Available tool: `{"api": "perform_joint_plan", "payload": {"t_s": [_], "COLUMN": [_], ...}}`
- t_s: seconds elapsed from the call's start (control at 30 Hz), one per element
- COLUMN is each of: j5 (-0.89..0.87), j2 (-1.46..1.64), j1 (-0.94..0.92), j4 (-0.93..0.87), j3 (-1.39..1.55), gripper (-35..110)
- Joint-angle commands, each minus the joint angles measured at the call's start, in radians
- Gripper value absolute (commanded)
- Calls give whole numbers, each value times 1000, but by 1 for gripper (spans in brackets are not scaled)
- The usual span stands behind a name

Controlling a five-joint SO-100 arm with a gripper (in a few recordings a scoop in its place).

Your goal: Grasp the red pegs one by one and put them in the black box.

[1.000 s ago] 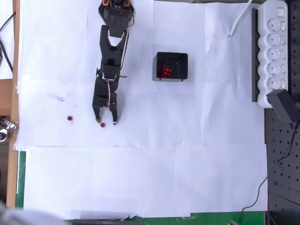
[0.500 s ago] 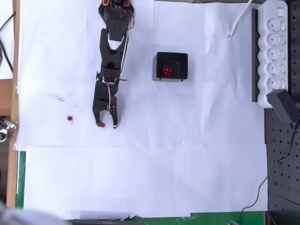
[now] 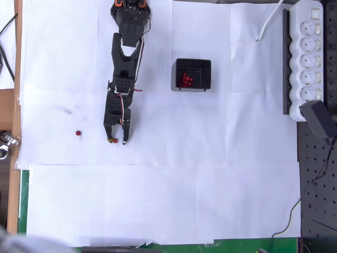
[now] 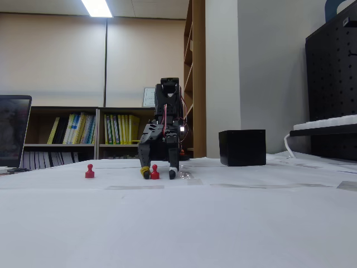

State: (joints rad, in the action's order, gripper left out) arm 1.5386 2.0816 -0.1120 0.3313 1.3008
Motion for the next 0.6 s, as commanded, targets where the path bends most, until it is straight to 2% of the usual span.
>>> {"api": "perform_joint_plan", "payload": {"t_s": [0.0, 0.13, 0.43, 0.5, 0.57], "j5": [5, -3, 21, 55, 101], "j2": [8, 8, 5, -28, -101], "j1": [-12, -15, -18, -14, -8], "j4": [26, 31, 5, -98, -285], "j3": [57, 57, 57, 60, 78], "gripper": [8, 0, 0, 0, 0]}}
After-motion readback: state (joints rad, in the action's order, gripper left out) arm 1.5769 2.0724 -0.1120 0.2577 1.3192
